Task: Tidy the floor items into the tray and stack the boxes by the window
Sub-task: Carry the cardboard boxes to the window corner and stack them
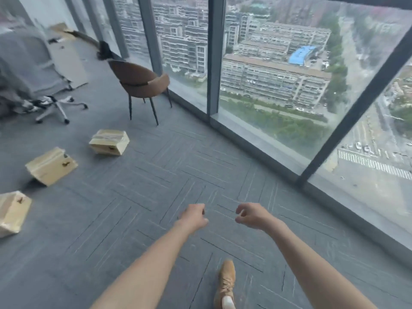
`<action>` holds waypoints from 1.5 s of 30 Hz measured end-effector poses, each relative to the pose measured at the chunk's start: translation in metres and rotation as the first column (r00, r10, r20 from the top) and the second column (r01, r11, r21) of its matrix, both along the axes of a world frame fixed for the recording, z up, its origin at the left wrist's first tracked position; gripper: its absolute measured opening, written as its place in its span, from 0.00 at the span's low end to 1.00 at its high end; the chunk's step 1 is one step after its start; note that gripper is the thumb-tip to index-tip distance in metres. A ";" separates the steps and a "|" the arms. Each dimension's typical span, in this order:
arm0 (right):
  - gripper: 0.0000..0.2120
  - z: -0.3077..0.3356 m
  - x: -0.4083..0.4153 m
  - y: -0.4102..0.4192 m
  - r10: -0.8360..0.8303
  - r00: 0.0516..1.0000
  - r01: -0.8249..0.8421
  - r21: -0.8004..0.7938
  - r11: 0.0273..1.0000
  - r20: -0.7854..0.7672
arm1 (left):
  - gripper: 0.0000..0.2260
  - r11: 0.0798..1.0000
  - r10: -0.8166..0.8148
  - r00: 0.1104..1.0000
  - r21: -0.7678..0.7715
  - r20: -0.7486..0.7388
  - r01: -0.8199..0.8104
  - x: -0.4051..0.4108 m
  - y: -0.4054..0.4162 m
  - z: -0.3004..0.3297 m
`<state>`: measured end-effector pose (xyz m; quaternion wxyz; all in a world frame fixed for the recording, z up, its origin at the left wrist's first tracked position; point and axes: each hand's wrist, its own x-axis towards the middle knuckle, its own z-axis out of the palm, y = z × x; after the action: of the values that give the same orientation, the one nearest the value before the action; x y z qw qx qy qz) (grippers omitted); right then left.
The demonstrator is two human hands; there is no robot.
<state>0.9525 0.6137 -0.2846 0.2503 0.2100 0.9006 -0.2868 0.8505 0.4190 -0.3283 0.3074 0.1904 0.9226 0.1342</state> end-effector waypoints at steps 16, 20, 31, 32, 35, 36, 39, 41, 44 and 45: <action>0.14 -0.003 -0.437 -0.114 0.508 0.859 -0.511 -0.065 0.857 -0.062 | 0.13 0.815 0.578 0.814 -0.020 -0.049 -0.580 -0.295 -0.134 0.029; 0.14 -0.010 -0.515 -0.166 0.573 0.816 -0.578 -0.095 0.810 -0.080 | 0.12 0.737 0.676 0.737 0.014 -0.023 -0.676 -0.357 -0.186 0.019; 0.14 -0.044 -0.766 -0.326 0.528 0.848 -0.530 -0.117 0.840 -0.050 | 0.12 0.666 0.740 0.670 0.066 0.062 -0.743 -0.616 -0.369 -0.018; 0.14 -0.044 -0.789 -0.338 0.509 0.859 -0.512 -0.117 0.851 -0.053 | 0.12 0.673 0.734 0.676 0.063 0.066 -0.737 -0.643 -0.384 -0.015; 0.14 -0.042 -0.860 -0.368 0.462 0.884 -0.468 -0.099 0.878 -0.073 | 0.12 0.696 0.712 0.701 0.088 0.047 -0.713 -0.725 -0.421 -0.008; 0.14 -0.042 -0.881 -0.375 0.449 0.890 -0.455 -0.098 0.885 -0.078 | 0.11 0.704 0.703 0.710 0.096 0.043 -0.704 -0.750 -0.430 -0.006; 0.14 -0.046 -0.940 -0.396 0.418 0.905 -0.424 -0.103 0.900 -0.077 | 0.12 0.723 0.681 0.730 0.110 0.053 -0.682 -0.817 -0.449 -0.005; 0.14 -0.052 -0.982 -0.410 0.403 0.912 -0.409 -0.103 0.906 -0.079 | 0.11 0.740 0.661 0.748 0.109 0.066 -0.664 -0.861 -0.462 -0.008; 0.13 -0.065 -1.050 -0.430 0.357 0.927 -0.371 -0.130 0.920 -0.118 | 0.10 0.775 0.620 0.782 0.108 0.059 -0.623 -0.931 -0.483 -0.012; 0.13 -0.068 -1.073 -0.437 0.341 0.930 -0.360 -0.144 0.922 -0.138 | 0.10 0.786 0.608 0.793 0.102 0.049 -0.609 -0.955 -0.491 -0.013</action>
<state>-0.1206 0.1767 -0.3527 0.2644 0.0076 0.9088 -0.3228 -0.1050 -0.0716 -0.3415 0.2428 -0.1007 0.9236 0.2791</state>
